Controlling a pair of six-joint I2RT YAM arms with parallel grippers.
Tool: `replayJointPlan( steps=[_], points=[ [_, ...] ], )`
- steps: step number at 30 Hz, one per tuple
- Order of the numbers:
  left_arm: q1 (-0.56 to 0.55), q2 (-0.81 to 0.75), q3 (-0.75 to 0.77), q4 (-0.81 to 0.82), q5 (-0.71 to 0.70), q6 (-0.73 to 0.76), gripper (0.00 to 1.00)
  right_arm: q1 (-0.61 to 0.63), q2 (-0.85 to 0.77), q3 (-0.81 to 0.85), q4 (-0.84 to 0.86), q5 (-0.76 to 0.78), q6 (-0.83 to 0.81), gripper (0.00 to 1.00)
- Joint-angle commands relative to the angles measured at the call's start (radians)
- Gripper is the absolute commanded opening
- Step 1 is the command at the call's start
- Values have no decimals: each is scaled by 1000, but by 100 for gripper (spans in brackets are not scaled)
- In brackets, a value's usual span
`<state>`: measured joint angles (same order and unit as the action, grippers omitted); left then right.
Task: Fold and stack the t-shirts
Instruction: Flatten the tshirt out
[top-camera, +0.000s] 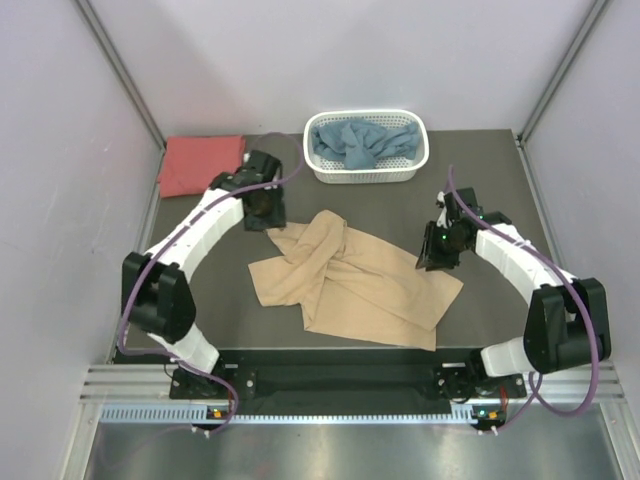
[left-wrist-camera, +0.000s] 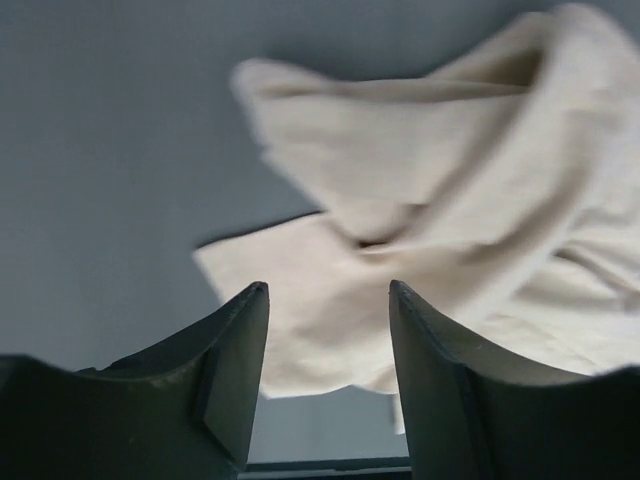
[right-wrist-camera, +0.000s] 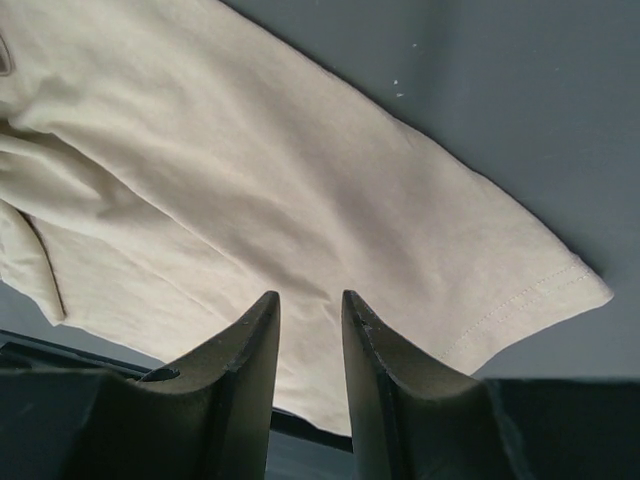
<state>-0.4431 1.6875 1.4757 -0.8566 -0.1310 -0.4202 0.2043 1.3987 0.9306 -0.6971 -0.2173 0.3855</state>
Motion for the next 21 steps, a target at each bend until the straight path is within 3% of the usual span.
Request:
replayJointPlan(
  steps=[1, 8, 12, 21],
  points=[
    [98, -75, -110, 24, 45, 15, 56, 41, -17, 48, -7, -13, 9, 32],
    [222, 29, -183, 62, 126, 32, 58, 110, -105, -18, -59, -48, 9, 34],
    [225, 77, -195, 90, 162, 47, 57, 144, -184, -88, -70, -59, 22, 35],
    [224, 135, -221, 116, 85, 101, 56, 145, -305, -202, -68, -70, 41, 36]
  ],
)
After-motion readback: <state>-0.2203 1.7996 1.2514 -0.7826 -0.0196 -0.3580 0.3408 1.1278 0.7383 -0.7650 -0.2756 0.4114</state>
